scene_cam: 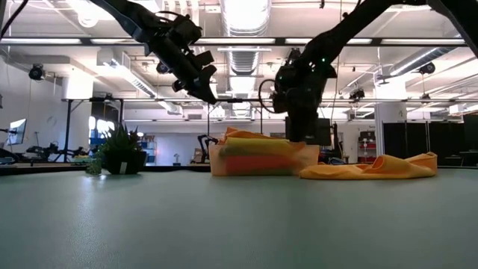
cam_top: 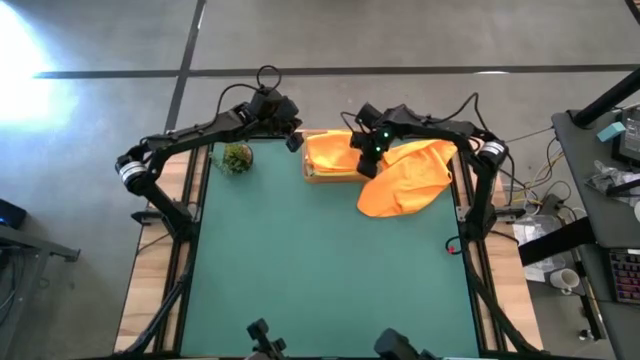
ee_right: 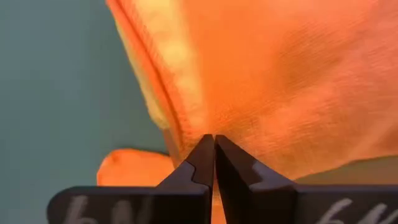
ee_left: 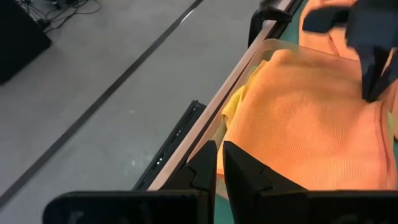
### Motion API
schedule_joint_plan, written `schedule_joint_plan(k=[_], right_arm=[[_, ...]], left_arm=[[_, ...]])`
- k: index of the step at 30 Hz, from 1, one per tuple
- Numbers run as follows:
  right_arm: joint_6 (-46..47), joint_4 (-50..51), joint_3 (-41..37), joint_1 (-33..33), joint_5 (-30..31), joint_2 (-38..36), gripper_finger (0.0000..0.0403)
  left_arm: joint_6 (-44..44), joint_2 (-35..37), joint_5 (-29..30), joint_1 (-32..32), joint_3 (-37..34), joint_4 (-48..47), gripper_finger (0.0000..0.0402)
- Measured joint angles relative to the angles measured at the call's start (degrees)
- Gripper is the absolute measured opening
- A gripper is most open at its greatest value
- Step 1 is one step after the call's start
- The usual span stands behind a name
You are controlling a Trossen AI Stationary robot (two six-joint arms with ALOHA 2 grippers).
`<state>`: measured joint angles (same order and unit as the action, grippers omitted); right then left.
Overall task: Fold microfiber towels
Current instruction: Stack the bottom orange microfiber towel on top of the yellow microfiber towel in the orange bin, then fold the orange microfiber towel
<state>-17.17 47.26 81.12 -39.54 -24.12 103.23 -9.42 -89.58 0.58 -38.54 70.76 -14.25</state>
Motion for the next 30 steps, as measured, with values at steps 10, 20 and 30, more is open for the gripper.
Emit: schedule_joint_plan(k=[10, 20, 30], right_arm=[[1.8, -3.1, 1.1, -0.1, 0.0, -4.0, 0.0008], [1.1, 3.6, 0.7, 1.5, 0.3, -10.1, 0.0008], [13.3, 0.7, -13.5, 7.7, 2.5, -24.9, 0.0008]], left_arm=[[0.1, 0.1, 0.0, 0.1, 0.0, -1.0, 0.0013], [0.1, 3.5, 0.0, 0.6, -0.1, -12.7, 0.0013], [0.0, 7.8, -0.3, 4.9, -0.2, -13.8, 0.0013]])
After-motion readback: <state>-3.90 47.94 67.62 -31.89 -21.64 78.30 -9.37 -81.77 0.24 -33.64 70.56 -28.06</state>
